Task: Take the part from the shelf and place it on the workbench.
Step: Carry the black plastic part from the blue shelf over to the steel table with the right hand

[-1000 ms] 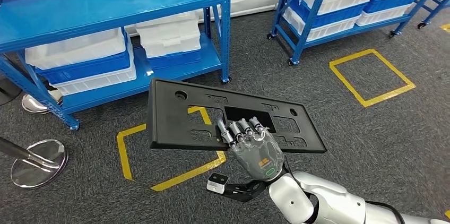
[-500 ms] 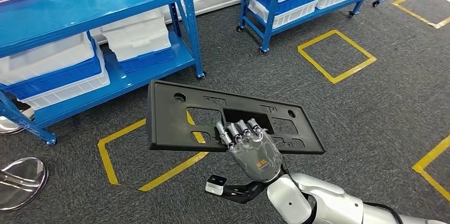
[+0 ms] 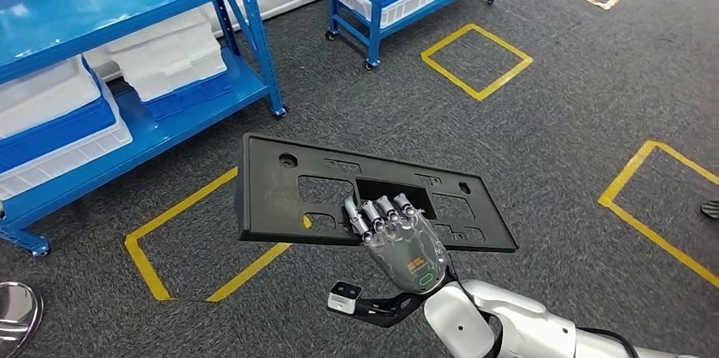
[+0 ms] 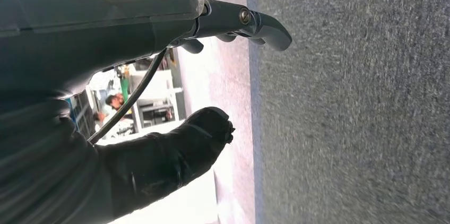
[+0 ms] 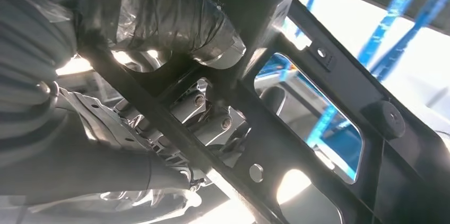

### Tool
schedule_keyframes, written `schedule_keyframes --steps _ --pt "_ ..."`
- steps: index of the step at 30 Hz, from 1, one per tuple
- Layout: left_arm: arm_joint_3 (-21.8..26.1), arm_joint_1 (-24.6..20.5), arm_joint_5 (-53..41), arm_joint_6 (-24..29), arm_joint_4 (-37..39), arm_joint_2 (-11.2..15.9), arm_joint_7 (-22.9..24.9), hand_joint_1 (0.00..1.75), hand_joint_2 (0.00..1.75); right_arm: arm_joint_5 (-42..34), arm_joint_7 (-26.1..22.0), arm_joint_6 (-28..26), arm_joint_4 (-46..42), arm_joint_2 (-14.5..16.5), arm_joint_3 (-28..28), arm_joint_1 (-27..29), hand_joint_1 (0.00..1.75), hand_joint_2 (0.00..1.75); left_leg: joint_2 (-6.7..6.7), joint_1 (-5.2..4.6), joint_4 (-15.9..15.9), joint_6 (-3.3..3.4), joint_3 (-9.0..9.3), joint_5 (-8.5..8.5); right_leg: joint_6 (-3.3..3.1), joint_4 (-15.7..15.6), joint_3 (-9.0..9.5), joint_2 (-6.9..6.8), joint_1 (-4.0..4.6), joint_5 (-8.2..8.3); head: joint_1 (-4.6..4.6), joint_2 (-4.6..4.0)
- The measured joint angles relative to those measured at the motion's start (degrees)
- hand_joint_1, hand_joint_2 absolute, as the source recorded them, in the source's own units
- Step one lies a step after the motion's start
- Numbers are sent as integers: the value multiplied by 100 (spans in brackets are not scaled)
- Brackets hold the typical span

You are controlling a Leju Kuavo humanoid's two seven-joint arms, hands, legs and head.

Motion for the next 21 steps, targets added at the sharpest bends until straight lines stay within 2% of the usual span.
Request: schedule_keyframes --steps 1,2,3,4,5,6,7,8,9,10,11,12,13,14,15,16,17,19,20,21 --pt "3 0 0 1 -1 -1 -30 0 175 0 0 1 2 3 -10 -6 175 175 55 0 16 -32 -24 29 -43 -396 276 -113 38 -127 -1 0" --pt "8 -3 1 0 -1 -2 -70 0 175 0 0 3 3 5 -19 -17 175 175 113 7 21 -67 -29 56 -92 -671 441 -185 80 -246 -1 0" --pt "12 -2 1 -3 -1 -5 -119 0 175 0 0 8 3 6 -25 -25 175 175 179 19 17 -107 -30 88 -145 -809 477 -164 119 -283 -1 0" --pt "17 -5 2 -10 0 -7 -161 0 175 0 0 20 3 3 -27 -30 175 175 204 38 22 -154 -39 107 -206 -845 446 -108 121 -245 -1 0" --pt "21 -7 2 -21 1 -8 -193 0 175 0 0 38 3 -2 -26 -34 175 175 134 57 58 -193 -60 62 -259 -869 417 -49 119 -184 -1 0" --pt "24 -4 2 -34 1 -10 -213 0 175 0 0 63 3 -7 -26 -36 175 175 -2 68 176 -225 -104 -77 -314 -892 379 13 110 -118 -2 0" --pt "27 4 2 -48 1 -10 -223 0 175 0 0 91 3 -10 -26 -37 175 175 -182 76 401 -247 -181 -299 -362 -909 335 73 99 -52 -2 0" --pt "30 13 2 -63 1 -9 -232 0 175 0 0 127 3 -12 -26 -41 175 175 -341 77 724 -256 -278 -568 -396 -905 279 137 109 -1 -3 0" --pt "33 17 2 -79 1 -8 -236 0 175 0 0 180 3 -16 -25 -43 175 175 -428 76 1103 -258 -387 -804 -419 -896 223 207 119 46 -3 0" --pt "36 18 2 -94 1 -7 -237 0 175 0 0 238 3 -27 -23 -42 175 175 -464 75 1417 -259 -462 -939 -425 -881 168 284 128 90 -3 0" --pt "37 16 2 -108 1 -6 -239 0 175 0 0 295 2 -45 -21 -43 175 175 -476 73 1572 -256 -461 -959 -422 -861 115 364 134 127 -3 0" --pt "38 13 2 -118 1 -5 -237 0 175 0 0 340 2 -68 -20 -44 175 175 -486 74 1506 -249 -353 -870 -413 -833 67 444 134 154 -3 0" --pt "40 17 2 -125 1 -5 -237 0 175 0 0 365 0 -92 -19 -47 175 175 -515 75 1224 -237 -147 -709 -403 -797 21 523 130 172 -4 0" --pt "43 27 2 -130 1 -5 -236 0 175 0 0 378 -5 -112 -19 -51 175 175 -599 76 830 -216 95 -566 -395 -754 -22 595 123 178 -3 0" --pt "48 42 2 -134 1 -4 -236 0 175 0 0 384 -12 -128 -20 -59 175 175 -708 81 472 -199 314 -467 -380 -706 -70 664 120 183 -3 0" --pt "52 56 2 -137 1 -3 -236 0 175 0 0 387 -22 -140 -21 -66 175 175 -798 83 221 -186 453 -423 -357 -663 -117 726 116 193 -3 0" --pt "57 62 2 -139 1 -2 -236 0 175 0 0 387 -32 -150 -21 -69 175 175 -856 81 85 -176 518 -437 -328 -636 -162 780 111 207 -3 0" --pt "61 48 2 -139 1 -2 -236 0 175 0 0 386 -45 -174 -21 -73 175 175 -798 88 10 -152 532 -440 -250 -625 -223 877 111 256 -3 0" --pt "62 38 2 -139 1 -4 -236 0 175 0 0 385 -50 -193 -20 -75 175 175 -737 99 -34 -123 537 -422 -219 -607 -252 849 116 247 -2 0" --pt "63 33 2 -139 1 -7 -237 0 175 0 0 386 -54 -210 -20 -83 175 175 -671 113 -68 -82 536 -390 -187 -517 -307 761 120 179 -1 1"
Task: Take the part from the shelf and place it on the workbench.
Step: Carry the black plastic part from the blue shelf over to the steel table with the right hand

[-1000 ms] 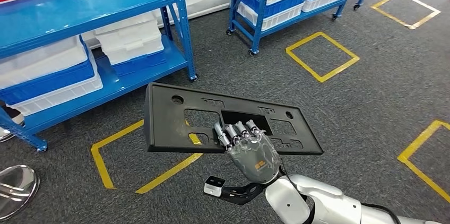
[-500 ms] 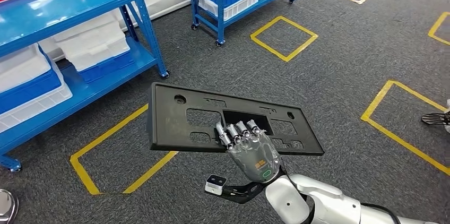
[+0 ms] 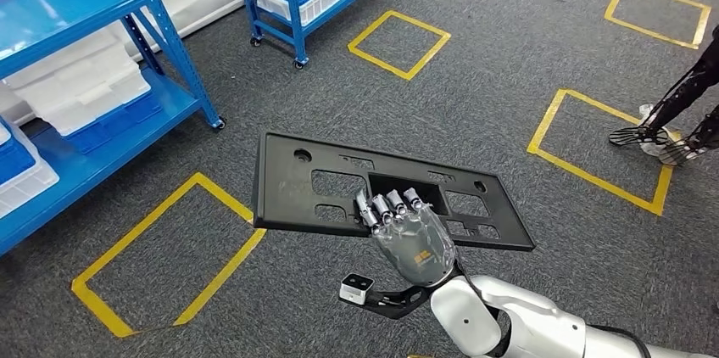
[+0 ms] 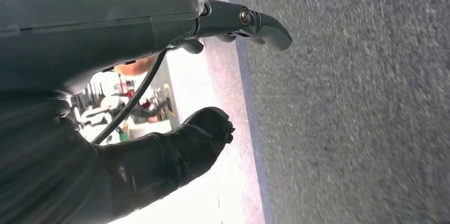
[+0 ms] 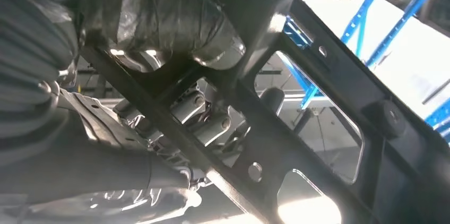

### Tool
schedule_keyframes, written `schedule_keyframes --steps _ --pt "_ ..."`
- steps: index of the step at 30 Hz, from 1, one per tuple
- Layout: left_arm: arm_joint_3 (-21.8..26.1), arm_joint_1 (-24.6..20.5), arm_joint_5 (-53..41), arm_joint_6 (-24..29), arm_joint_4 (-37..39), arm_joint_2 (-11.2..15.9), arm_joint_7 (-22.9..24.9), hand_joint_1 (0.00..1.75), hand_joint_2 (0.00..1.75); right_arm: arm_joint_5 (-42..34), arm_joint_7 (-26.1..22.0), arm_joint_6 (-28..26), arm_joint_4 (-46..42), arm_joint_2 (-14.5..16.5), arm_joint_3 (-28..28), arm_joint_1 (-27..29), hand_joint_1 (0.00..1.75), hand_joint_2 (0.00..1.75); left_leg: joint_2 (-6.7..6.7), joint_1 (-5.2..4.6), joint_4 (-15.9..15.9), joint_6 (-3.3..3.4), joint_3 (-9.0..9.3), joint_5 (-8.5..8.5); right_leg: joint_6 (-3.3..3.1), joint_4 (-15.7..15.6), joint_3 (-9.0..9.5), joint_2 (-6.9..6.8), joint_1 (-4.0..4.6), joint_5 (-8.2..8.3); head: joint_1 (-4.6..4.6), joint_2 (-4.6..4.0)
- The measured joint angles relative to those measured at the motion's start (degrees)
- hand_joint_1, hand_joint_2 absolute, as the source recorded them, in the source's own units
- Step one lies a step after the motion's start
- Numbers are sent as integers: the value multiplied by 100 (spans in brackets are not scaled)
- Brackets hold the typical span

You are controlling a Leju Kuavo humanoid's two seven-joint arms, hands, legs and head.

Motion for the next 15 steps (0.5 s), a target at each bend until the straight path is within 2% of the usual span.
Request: schedule_keyframes --steps 1,3,4,5,6,7,8,10,11,12,14,15 --pt "1 0 0 0 0 -2 0 0 175 0 0 8 -7 -22 0 -11 175 175 74 12 -36 38 -2 31 31 194 -99 -122 0 -130 1 0" --pt "4 12 -1 0 0 -3 0 0 175 0 0 71 -26 -67 2 -28 175 175 215 3 -49 78 -24 58 91 867 -412 -355 -44 -494 1 0" --pt "4 17 -1 -1 0 -3 -1 0 175 0 0 146 -37 -112 5 -30 175 175 289 -1 -47 79 -33 60 123 1197 -560 -396 -76 -615 1 -1" --pt "5 20 -2 -2 0 -3 -4 0 175 0 0 239 -59 -178 9 -29 175 175 355 -2 -45 78 -38 61 152 1392 -640 -421 -109 -648 1 -1" --pt "5 18 -2 -4 0 -3 -9 0 175 0 0 341 -90 -272 14 -28 175 175 419 -1 -40 74 -41 60 179 1380 -611 -445 -144 -575 2 -1" --pt "5 16 -2 -7 0 -3 -18 0 175 0 0 447 -130 -391 15 -32 175 175 469 1 -33 65 -39 55 200 1132 -466 -483 -173 -411 2 -1" --pt "5 14 -2 -8 0 -3 -27 0 175 0 0 547 -180 -524 14 -43 175 175 511 4 -20 48 -37 44 216 753 -254 -561 -194 -222 2 -1" --pt "5 22 -2 -7 0 -1 -45 0 175 0 -3 777 -324 -830 8 -101 175 175 583 -18 13 -10 -45 15 220 99 83 -796 -164 -23 1 -1" --pt "5 25 -3 -7 0 0 -54 0 175 0 -10 907 -418 -1000 4 -144 175 175 621 -34 29 -44 -49 3 205 -47 139 -865 -136 -7 -1 -1" --pt "5 28 -3 -7 0 1 -62 0 175 0 -20 1029 -511 -1165 2 -186 175 175 661 -52 35 -75 -53 -3 183 -78 133 -880 -104 -30 -2 -1" --pt "4 22 -3 -7 0 0 -79 0 175 0 -59 1269 -743 -1564 1 -288 175 175 732 -48 49 -135 -54 -27 116 -90 99 -760 -101 -7 -3 -1" --pt "3 21 -3 -7 0 1 -87 0 175 0 -84 1379 -886 -1795 1 -351 175 175 671 -34 102 -155 -76 -84 82 -101 95 -706 -107 4 -2 -1"
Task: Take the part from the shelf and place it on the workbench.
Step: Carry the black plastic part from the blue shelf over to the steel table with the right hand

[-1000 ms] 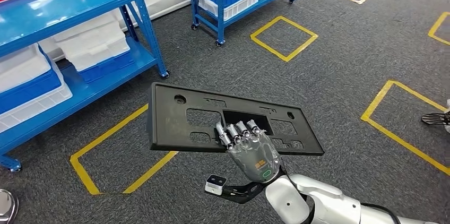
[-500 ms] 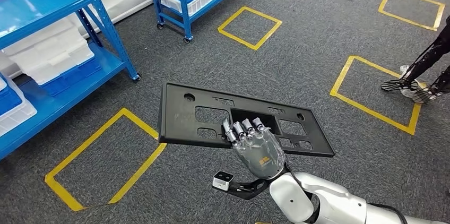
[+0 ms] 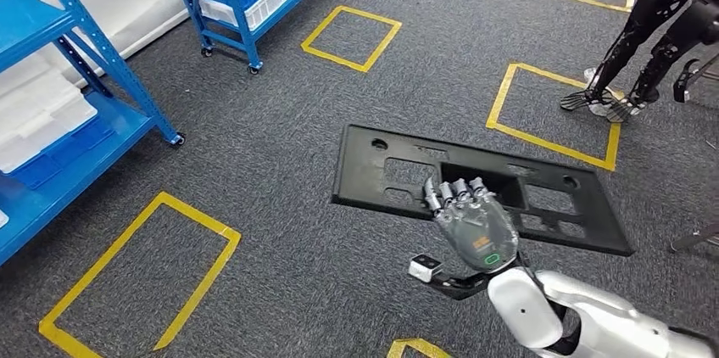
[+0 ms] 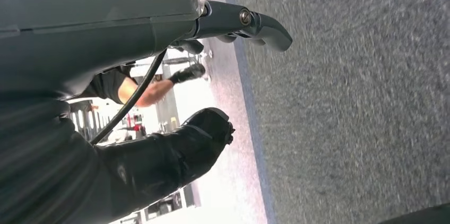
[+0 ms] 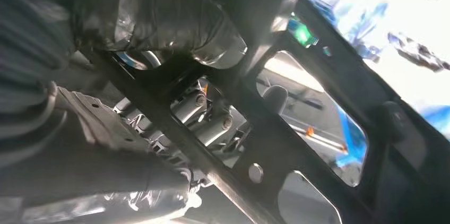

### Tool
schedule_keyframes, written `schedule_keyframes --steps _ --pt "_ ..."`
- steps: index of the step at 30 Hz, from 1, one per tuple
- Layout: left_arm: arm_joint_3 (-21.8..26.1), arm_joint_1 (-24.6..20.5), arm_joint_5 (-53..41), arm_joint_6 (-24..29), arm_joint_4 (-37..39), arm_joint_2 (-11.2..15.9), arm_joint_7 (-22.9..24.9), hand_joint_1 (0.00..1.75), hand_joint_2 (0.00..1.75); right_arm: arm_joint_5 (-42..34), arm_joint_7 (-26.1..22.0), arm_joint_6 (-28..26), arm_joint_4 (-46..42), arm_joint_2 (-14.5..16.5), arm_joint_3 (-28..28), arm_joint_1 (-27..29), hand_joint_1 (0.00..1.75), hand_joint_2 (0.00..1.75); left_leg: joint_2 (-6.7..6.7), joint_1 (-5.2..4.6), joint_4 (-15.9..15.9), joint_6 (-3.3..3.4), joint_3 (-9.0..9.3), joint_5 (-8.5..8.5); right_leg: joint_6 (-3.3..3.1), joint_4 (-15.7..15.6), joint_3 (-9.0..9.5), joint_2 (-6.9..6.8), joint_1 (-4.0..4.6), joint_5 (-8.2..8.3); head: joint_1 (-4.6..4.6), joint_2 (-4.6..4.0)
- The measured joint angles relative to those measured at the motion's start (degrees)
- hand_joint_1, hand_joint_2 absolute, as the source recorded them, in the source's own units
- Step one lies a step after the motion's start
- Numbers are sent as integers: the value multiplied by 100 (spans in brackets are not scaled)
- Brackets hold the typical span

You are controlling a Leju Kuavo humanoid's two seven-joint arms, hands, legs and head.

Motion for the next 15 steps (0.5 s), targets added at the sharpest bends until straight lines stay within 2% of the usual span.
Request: schedule_keyframes --steps 2,3,4,5,6,7,8,10,11,12,14,15 --pt "-1 3 0 -1 0 2 -17 0 175 1 -67 215 -289 -462 -7 -151 175 175 -247 24 413 -12 -178 -288 -83 -26 3 97 -10 24 0 0" --pt "-2 10 1 -2 0 3 -23 0 175 1 -117 331 -418 -704 -10 -223 175 175 -373 25 805 -2 -344 -498 -114 -29 1 148 7 26 0 0" --pt "-1 16 1 -4 0 6 -29 0 175 2 -172 434 -537 -914 -12 -272 175 175 -436 19 1222 10 -530 -685 -139 -27 0 198 26 26 -1 1" --pt "-2 21 1 -7 0 9 -31 0 175 2 -231 538 -667 -1147 -11 -305 175 175 -466 12 1560 27 -687 -792 -150 -25 1 266 48 25 -1 1" --pt "-2 24 0 -11 0 15 -33 0 175 2 -279 643 -802 -1376 -10 -324 175 175 -483 2 1740 49 -775 -797 -157 -20 3 338 68 24 0 1" --pt "-2 24 0 -15 0 23 -35 0 175 2 -308 726 -922 -1565 -9 -336 175 175 -497 -7 1659 80 -747 -671 -159 -13 6 421 81 23 0 1" --pt "-2 26 0 -20 0 33 -33 0 175 2 -321 805 -1039 -1763 -8 -346 175 175 -540 -16 1371 116 -627 -455 -158 -2 9 512 87 22 0 0" --pt "-2 42 -1 -32 0 52 -34 0 175 2 -308 918 -1246 -2120 -8 -359 175 175 -766 -26 585 181 -300 -47 -143 37 -7 667 83 14 0 0" --pt "-3 50 -1 -40 0 60 -34 0 175 3 -302 955 -1337 -2278 -7 -362 175 175 -868 -30 300 193 -174 36 -124 57 -33 731 72 15 0 0" --pt "-3 52 -1 -52 0 67 -34 0 175 3 -301 981 -1413 -2434 -5 -363 175 175 -929 -38 152 202 -113 47 -93 65 -66 793 56 25 0 0" --pt "-6 30 -1 -81 0 81 -41 0 175 4 -294 1006 -1525 -2721 0 -347 175 175 -855 -53 39 223 -53 30 -8 30 -109 914 27 72 0 0" --pt "-8 19 -1 -93 0 91 -46 0 175 4 -273 1010 -1559 -2859 3 -329 175 175 -793 -51 -19 255 -31 67 25 31 -120 885 18 71 0 0"
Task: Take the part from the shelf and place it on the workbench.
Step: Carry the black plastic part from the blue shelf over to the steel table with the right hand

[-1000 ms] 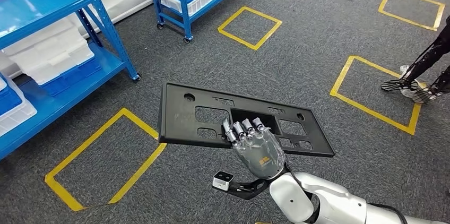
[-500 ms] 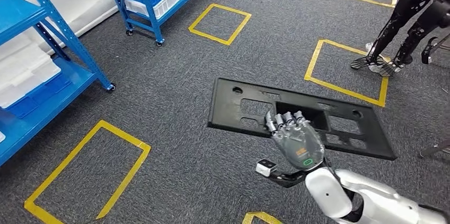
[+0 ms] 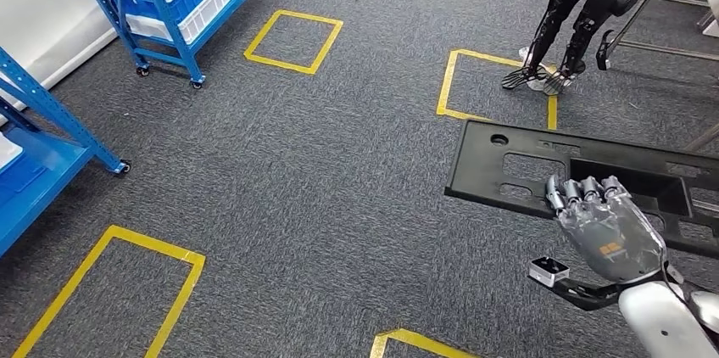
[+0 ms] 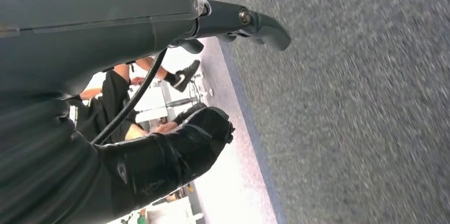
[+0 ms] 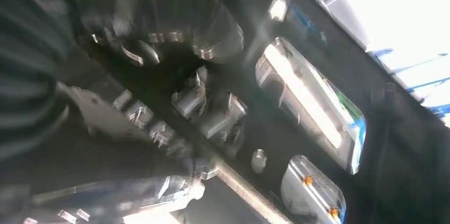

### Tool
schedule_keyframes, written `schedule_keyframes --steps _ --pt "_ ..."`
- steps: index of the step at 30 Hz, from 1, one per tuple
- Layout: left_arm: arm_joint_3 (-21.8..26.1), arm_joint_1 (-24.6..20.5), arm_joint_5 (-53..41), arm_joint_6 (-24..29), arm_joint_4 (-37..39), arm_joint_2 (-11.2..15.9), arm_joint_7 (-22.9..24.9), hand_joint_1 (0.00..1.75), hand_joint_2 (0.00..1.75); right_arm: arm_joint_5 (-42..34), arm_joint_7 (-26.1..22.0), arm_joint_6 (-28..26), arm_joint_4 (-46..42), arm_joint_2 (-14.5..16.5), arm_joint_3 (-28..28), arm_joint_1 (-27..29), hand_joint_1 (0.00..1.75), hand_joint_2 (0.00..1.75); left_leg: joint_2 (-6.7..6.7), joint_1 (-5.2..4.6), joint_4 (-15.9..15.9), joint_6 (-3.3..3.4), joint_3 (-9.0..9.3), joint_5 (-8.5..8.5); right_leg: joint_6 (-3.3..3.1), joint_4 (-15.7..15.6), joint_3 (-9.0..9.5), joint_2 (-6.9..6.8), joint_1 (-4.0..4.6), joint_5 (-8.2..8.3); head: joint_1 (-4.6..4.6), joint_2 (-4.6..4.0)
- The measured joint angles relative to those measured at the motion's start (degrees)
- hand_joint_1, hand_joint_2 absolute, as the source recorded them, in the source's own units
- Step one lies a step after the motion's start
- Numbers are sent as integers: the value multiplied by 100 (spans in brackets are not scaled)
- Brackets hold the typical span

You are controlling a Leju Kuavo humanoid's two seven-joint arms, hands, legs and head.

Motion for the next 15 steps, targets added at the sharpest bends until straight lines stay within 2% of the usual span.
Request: schedule_keyframes --steps 2,3,4,5,6,7,8,10,11,12,15 --pt "-3 -4 1 -17 0 20 -16 0 175 0 117 35 -16 -208 4 32 175 175 141 17 -145 61 60 79 49 256 -125 -258 4 -172 1 0" --pt "-4 2 0 -26 0 31 -28 0 175 1 188 64 -4 -272 6 59 175 175 208 19 -184 79 75 100 70 551 -262 -432 -8 -337 2 0" --pt "-5 8 0 -39 0 40 -44 0 175 1 249 93 15 -322 9 102 175 175 277 17 -197 86 77 104 104 901 -433 -539 -24 -507 2 0" --pt "-9 10 -1 -55 0 49 -61 0 175 1 295 110 48 -358 16 174 175 175 347 16 -194 85 75 101 138 1213 -584 -589 -52 -623 2 0" --pt "-18 11 -1 -75 0 55 -82 0 175 1 318 115 94 -394 22 273 175 175 411 17 -189 81 72 94 172 1384 -666 -615 -84 -652 2 0" --pt "-33 9 -1 -95 0 58 -101 0 175 0 333 111 150 -432 26 388 175 175 475 20 -183 71 71 83 204 1363 -647 -636 -116 -585 2 0" --pt "-52 6 -1 -110 0 60 -117 0 175 0 344 101 215 -473 17 526 175 175 534 26 -173 54 75 67 233 1107 -505 -672 -146 -425 2 0" --pt "-88 4 0 -123 0 66 -133 0 175 1 350 78 341 -532 -93 852 175 175 627 30 -138 -10 90 19 275 333 -75 -866 -169 -123 1 1" --pt "-99 5 0 -125 1 73 -133 0 175 1 352 57 401 -546 -207 1054 175 175 670 23 -117 -51 101 -9 265 54 77 -942 -154 -40 1 1" --pt "-108 5 0 -127 1 81 -125 0 175 1 352 24 459 -552 -358 1252 175 175 706 13 -100 -89 114 -33 241 -70 141 -990 -134 -26 0 1" --pt "-130 -10 -1 -144 1 89 -65 0 175 1 354 -119 610 -589 -920 1837 175 175 838 13 -96 -182 160 -84 110 -47 113 -859 -90 -42 -2 1"
